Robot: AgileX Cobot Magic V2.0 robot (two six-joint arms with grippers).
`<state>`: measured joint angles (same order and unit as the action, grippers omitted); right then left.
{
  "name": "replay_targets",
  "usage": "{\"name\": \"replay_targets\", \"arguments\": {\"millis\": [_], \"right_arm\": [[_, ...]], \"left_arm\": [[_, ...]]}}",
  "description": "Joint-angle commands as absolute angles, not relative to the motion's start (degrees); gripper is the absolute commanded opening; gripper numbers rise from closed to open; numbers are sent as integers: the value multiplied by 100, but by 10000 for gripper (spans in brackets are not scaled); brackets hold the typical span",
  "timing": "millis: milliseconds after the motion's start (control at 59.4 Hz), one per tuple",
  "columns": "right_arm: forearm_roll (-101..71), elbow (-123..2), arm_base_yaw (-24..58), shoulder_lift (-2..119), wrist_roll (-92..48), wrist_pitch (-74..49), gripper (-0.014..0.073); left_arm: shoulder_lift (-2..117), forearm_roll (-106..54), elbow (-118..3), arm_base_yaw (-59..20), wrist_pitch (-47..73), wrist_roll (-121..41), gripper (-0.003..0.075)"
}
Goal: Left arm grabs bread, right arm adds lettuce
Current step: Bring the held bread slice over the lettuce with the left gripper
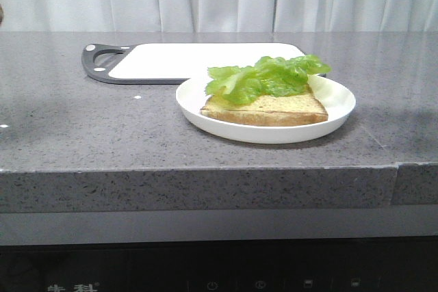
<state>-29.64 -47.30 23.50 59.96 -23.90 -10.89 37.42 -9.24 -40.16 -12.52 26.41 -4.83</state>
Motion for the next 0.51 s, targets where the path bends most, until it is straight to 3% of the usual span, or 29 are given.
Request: {"name": "replay_targets", "arguments": {"millis": [0,101,337,488], "right_arm": [[-2877,-4697,2358,5448,-2438,-690,-62],[-2403,-4293,2358,4809,-2438,-559,-62],[-2098,-3144,2358,3215,-2438,0,-62],[-2098,-2784,2358,2529,-2438,-56,-62]], "left_arm": [[4072,-1411,-4347,-1238,2463,-433,-20],[4693,-2255,-4703,-1238,2988,-626,-20],[6382,-6168,-5557,-1238,4269,-3297,-20],[7359,-7674,-6045,-1310,5076,-4110,-20]]}}
